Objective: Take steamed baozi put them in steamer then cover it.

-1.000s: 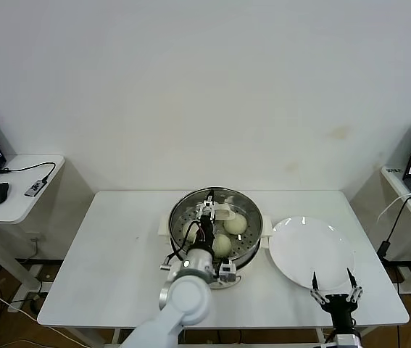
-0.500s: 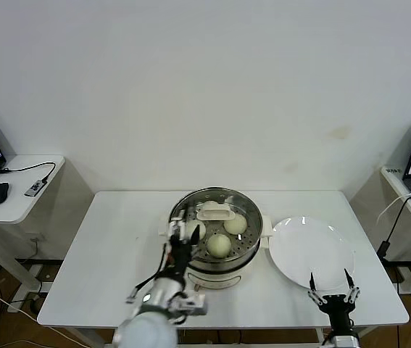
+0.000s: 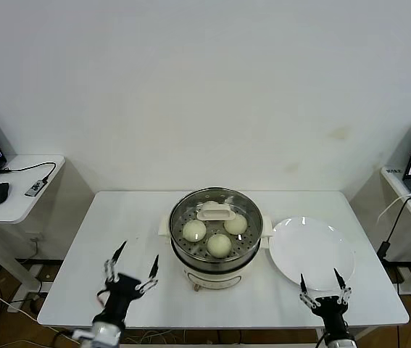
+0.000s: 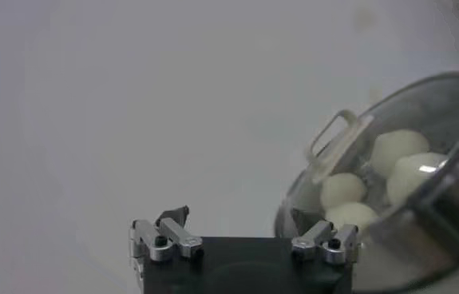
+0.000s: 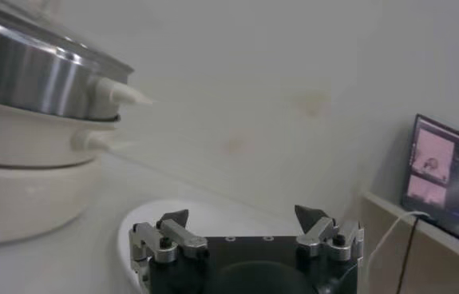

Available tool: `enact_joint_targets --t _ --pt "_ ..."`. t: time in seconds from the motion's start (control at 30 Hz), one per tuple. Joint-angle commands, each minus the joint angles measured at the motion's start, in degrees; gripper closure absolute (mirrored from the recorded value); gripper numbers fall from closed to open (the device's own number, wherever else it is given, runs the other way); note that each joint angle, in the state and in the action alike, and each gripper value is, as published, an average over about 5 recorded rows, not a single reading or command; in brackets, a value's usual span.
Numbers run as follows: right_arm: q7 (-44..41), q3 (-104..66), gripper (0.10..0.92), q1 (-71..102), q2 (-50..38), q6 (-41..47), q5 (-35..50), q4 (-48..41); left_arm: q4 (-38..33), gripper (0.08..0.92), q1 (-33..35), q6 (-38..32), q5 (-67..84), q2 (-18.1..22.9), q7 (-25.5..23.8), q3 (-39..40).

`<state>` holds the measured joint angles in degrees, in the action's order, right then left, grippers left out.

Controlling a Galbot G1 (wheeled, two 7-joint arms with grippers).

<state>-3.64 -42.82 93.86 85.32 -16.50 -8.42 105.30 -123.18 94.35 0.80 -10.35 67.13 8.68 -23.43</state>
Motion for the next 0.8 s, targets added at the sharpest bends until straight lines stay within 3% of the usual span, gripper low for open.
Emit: enact_joint_targets --t 0.03,0.23,0.8 --pt "-2.17 3.06 0.203 8.17 -6.50 1.58 11.85 2.85 5.72 0.177 13.23 -14.75 34.50 1.26 1.97 -7.98" --pt "-4.90 4.71 0.203 10.78 -7.24 2.26 13.11 3.75 8.26 0.177 13.25 -15.62 31.29 2.46 -1.36 -7.26" --pt "-4.37 8.15 0.203 11.49 -7.41 5.45 15.57 6.15 9.66 0.177 12.87 -14.86 29.88 4.65 -1.76 -6.80"
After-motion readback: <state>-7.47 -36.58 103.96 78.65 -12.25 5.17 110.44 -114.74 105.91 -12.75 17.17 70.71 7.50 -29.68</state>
